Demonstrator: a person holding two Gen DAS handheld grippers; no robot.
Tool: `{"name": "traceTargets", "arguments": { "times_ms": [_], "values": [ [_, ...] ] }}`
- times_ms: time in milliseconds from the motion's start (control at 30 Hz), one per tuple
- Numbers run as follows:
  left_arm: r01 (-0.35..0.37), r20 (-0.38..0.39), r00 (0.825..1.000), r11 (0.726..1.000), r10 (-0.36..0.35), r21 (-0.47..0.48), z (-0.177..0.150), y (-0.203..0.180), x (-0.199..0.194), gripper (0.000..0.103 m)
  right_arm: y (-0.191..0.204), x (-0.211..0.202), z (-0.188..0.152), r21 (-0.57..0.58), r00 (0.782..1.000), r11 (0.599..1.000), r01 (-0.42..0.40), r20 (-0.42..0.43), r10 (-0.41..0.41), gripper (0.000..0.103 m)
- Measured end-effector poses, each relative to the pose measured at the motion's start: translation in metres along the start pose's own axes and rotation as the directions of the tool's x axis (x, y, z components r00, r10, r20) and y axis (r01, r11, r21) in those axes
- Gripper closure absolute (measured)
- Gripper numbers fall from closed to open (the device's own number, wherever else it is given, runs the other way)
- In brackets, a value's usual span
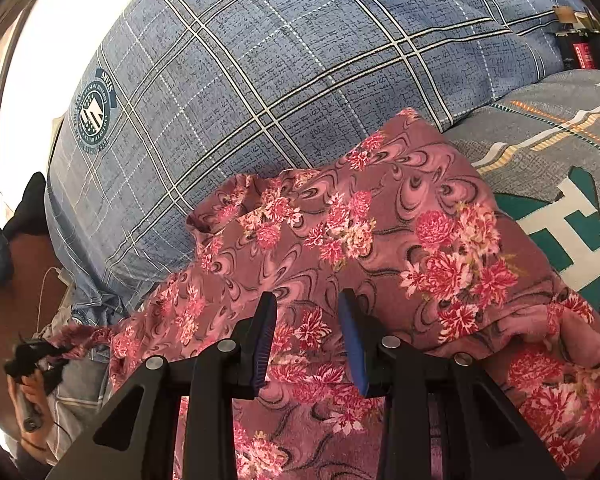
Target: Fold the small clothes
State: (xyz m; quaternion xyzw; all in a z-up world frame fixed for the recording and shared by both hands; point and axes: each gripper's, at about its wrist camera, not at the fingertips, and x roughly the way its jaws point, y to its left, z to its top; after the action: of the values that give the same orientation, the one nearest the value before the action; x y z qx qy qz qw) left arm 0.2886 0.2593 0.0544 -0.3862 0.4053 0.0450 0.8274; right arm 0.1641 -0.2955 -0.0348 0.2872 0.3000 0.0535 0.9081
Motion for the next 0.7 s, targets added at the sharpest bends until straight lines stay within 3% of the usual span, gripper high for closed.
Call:
{"name": "traceTargets", "arguments": {
  "times_ms": [233, 433, 567, 700],
  "values": [
    [0.076, -0.061, 0.996, 0.983, -0.066, 0.166, -0.043, -0.092, -0.008, 0.091, -0.002, 0.0, -0.001, 0.009, 1.0, 1.0, -0.012, 0.004, 0.012, 0.069],
    [0.147, -0.16, 0.982, 0.937, -0.099, 0.318, -0.108, -0.173, 0.009, 0.091, -0.004, -0.001, -0.001, 0.02, 1.0, 0.999, -0.029, 0.009, 0.028, 0.069],
    [0.154, -0.235, 0.97, 0.905, -0.062, 0.396, -0.159, -0.213, 0.041, 0.091, -0.006, -0.003, -0.001, 0.031, 0.999, 0.998, -0.045, 0.015, 0.045, 0.069],
    [0.117, -0.297, 0.954, 0.88, 0.028, 0.46, -0.212, -0.237, 0.089, 0.091, -0.009, -0.004, -0.002, 0.041, 0.998, 0.997, -0.065, 0.021, 0.064, 0.069]
  ]
}}
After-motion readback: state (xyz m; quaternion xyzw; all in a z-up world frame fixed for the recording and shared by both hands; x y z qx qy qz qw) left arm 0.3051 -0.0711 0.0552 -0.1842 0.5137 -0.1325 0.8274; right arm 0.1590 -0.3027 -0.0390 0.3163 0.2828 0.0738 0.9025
